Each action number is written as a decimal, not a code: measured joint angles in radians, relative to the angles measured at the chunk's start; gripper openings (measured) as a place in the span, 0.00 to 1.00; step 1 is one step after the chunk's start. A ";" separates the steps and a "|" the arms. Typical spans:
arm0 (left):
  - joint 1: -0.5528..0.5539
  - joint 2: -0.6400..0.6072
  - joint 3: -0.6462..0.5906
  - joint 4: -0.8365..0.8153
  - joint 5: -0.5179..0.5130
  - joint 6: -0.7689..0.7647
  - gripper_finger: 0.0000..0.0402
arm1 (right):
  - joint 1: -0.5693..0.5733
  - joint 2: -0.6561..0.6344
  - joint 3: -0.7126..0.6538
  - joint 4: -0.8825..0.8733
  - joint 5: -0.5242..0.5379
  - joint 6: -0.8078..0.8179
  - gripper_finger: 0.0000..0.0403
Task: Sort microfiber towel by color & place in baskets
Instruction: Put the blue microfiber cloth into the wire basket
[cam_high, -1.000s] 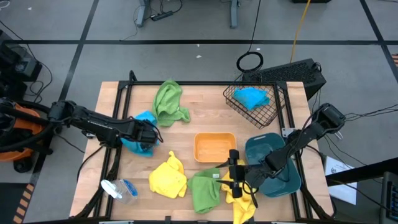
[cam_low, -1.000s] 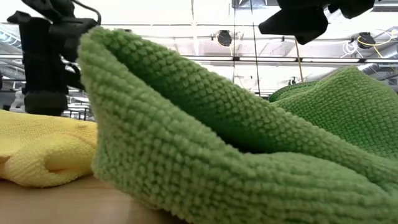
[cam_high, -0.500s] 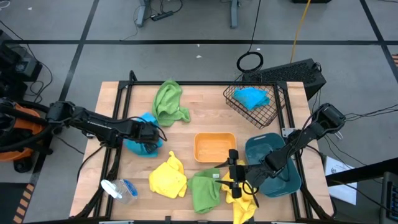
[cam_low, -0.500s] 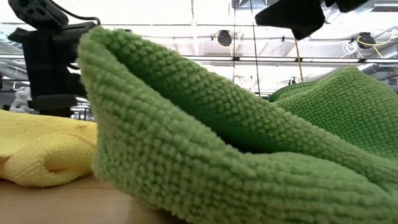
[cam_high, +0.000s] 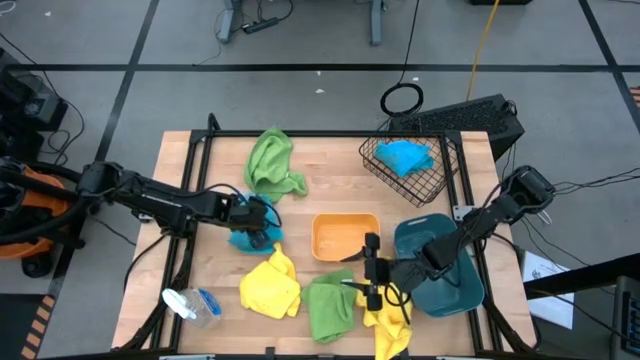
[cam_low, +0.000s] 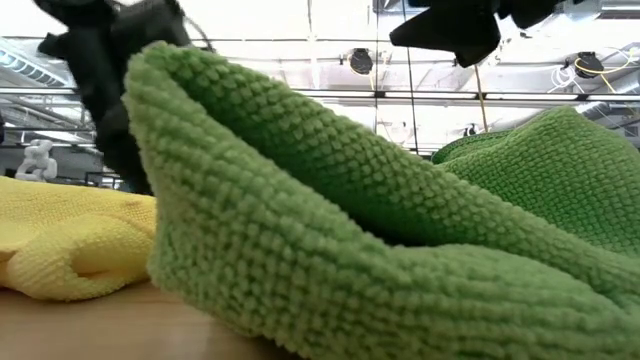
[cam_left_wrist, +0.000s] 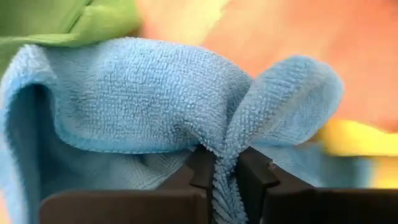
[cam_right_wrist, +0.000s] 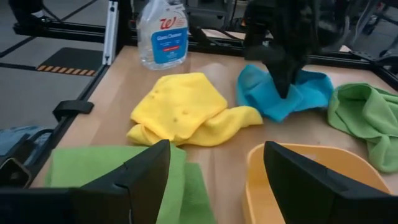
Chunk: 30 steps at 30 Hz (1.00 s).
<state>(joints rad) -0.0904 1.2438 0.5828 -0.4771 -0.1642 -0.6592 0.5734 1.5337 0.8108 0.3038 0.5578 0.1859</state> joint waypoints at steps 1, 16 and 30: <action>-0.012 0.000 0.027 0.001 0.000 0.015 0.10 | -0.005 0.000 0.000 0.000 0.000 0.000 0.62; -0.187 -0.002 0.339 0.095 -0.161 0.299 0.06 | -0.057 0.000 0.000 0.078 -0.004 -0.152 0.62; -0.216 -0.001 0.340 0.268 -0.237 0.510 0.08 | -0.172 0.000 0.000 0.443 -0.007 -0.431 0.69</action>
<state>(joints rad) -0.3060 1.2430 0.9230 -0.2091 -0.4015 -0.1490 0.4016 1.5333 0.8109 0.7464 0.5511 -0.2448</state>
